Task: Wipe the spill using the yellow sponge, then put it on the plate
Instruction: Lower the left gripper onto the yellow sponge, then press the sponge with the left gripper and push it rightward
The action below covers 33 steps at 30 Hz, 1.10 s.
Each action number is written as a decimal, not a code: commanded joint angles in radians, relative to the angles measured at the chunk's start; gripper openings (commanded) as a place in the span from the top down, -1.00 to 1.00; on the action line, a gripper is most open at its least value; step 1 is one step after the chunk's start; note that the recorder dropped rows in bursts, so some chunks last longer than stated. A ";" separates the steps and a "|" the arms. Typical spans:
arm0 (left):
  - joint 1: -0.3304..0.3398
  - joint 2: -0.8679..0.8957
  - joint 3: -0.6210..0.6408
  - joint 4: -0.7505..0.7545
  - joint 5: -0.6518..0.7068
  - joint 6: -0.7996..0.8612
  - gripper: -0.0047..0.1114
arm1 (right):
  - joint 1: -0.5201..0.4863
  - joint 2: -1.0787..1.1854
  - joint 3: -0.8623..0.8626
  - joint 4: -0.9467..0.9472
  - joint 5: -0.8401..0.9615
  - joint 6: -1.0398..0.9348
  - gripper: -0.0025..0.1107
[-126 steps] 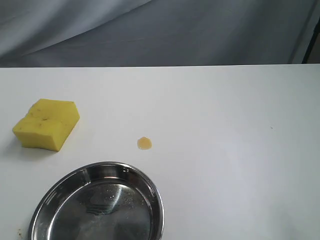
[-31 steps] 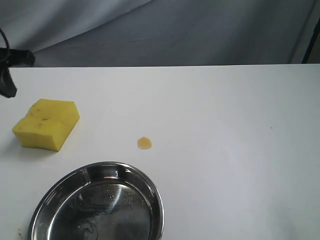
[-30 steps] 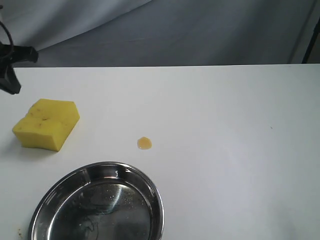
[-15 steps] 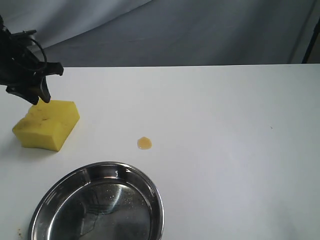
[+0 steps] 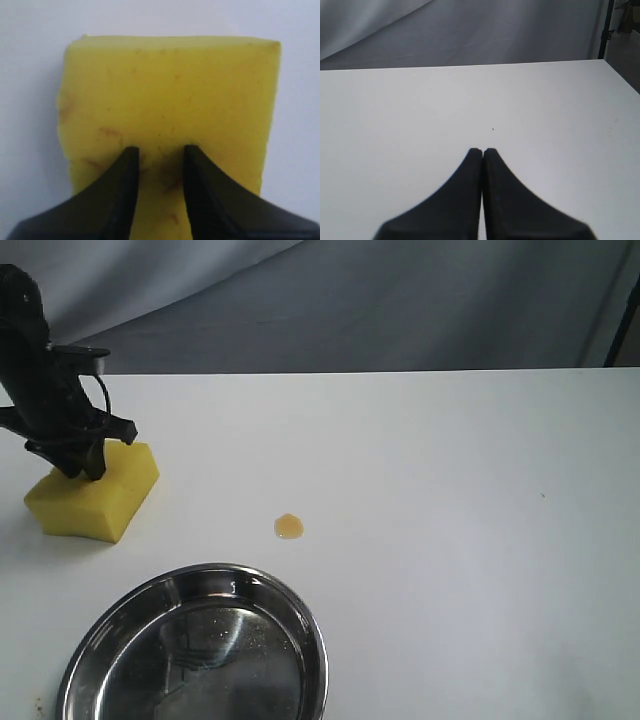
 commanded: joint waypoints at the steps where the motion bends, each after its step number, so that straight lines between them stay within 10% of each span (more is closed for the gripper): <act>1: -0.017 0.037 -0.007 0.002 -0.009 0.009 0.37 | -0.009 -0.004 0.004 0.000 -0.002 0.002 0.96; 9: -0.018 0.055 -0.007 -0.043 0.005 0.005 0.92 | -0.009 -0.004 0.004 0.000 -0.002 0.000 0.96; 23: -0.043 0.036 -0.161 -0.041 0.114 0.003 0.92 | -0.009 -0.004 0.004 0.000 -0.002 0.000 0.96; 33: -0.201 -0.021 -0.221 -0.039 0.114 -0.007 0.92 | -0.009 -0.004 0.004 0.000 -0.002 0.002 0.96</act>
